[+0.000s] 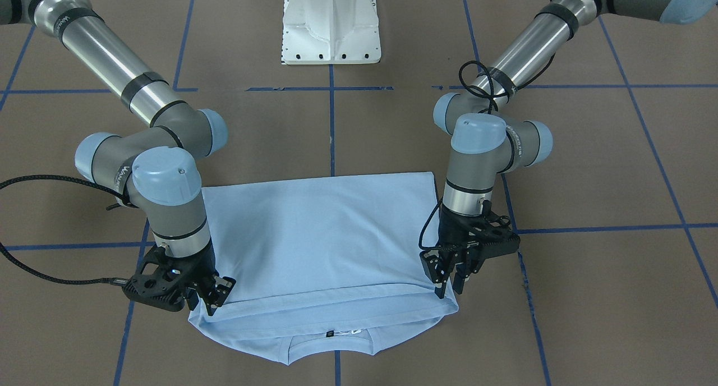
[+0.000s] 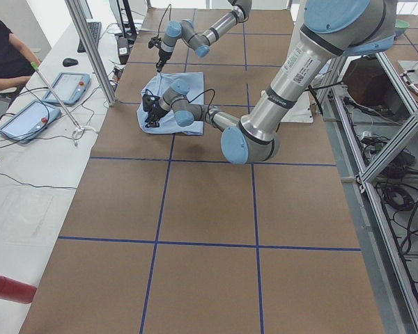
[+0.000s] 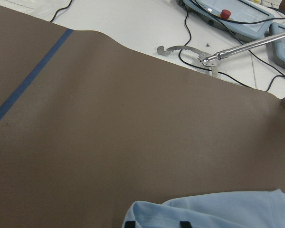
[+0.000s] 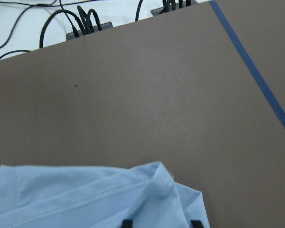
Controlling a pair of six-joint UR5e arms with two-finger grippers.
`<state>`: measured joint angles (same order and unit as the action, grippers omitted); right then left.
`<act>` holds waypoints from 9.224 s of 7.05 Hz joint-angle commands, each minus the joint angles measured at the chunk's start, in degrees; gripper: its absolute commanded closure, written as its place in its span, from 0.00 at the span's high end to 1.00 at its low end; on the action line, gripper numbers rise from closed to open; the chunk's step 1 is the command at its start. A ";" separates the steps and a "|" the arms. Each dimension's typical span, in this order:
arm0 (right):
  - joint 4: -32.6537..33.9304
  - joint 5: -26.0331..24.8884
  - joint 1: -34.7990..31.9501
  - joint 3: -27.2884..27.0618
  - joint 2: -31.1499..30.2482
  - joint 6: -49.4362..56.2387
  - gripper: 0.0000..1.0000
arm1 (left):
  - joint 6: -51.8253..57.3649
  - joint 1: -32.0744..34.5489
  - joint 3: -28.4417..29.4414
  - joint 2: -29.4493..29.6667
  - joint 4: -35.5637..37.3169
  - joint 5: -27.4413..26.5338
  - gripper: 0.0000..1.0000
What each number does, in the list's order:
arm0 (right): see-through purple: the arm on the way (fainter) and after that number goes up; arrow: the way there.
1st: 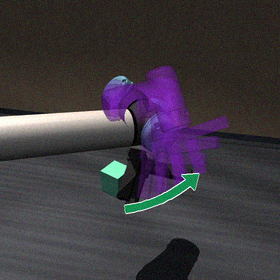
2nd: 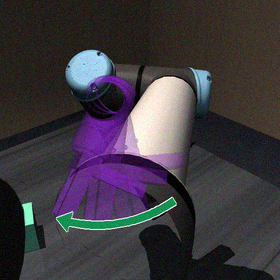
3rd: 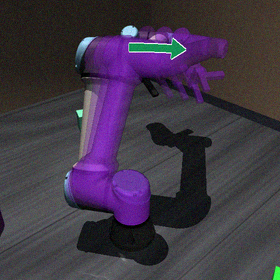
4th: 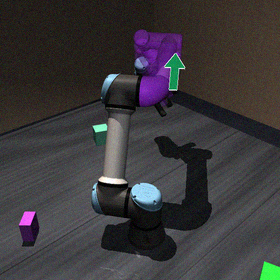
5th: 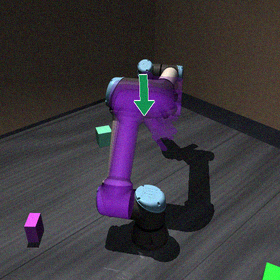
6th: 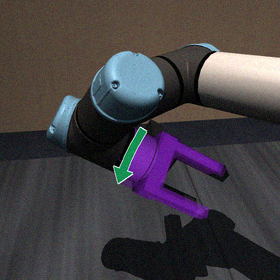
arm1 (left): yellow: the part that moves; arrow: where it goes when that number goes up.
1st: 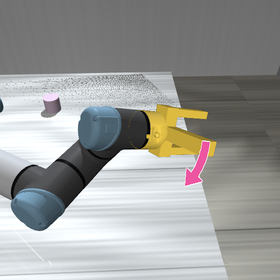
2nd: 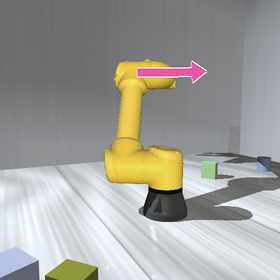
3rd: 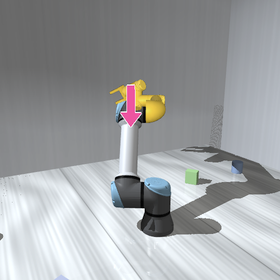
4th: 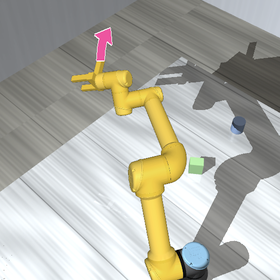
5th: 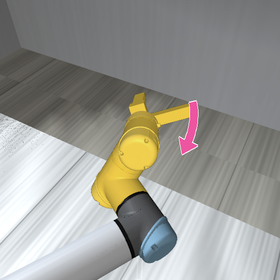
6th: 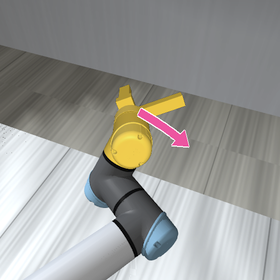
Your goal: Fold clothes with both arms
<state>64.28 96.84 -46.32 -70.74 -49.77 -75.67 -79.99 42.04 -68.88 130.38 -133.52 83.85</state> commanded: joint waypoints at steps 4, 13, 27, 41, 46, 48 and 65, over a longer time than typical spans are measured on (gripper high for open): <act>-0.29 -3.58 13.88 -31.65 -28.02 -26.61 1.00 | -0.43 -0.65 -9.41 -6.71 0.19 2.90 0.49; -0.20 -1.14 13.71 -34.24 -30.09 -28.66 0.00 | -0.52 -0.65 -9.77 -7.25 0.19 2.81 0.50; 0.41 29.02 34.20 -59.86 -51.04 -37.98 1.00 | -23.20 -21.57 -30.71 -13.67 18.56 12.66 0.59; 0.50 29.02 29.18 -59.60 -50.96 -37.98 1.00 | -15.13 -9.93 -25.63 -7.80 17.78 12.83 0.00; 0.41 29.10 24.98 -58.11 -50.00 -37.89 1.00 | -11.07 1.19 13.38 13.91 -1.80 12.66 0.00; 0.50 29.10 18.49 -50.32 -38.88 -37.80 1.00 | -11.07 1.20 23.48 18.13 -7.86 10.64 0.00; 16.58 -9.74 31.29 -39.03 -23.45 -32.44 0.49 | -11.15 -0.38 -6.88 1.89 2.13 16.17 0.43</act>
<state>80.37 87.13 -15.19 -109.81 -73.25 -107.92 -91.07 41.70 -75.76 132.28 -131.40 99.99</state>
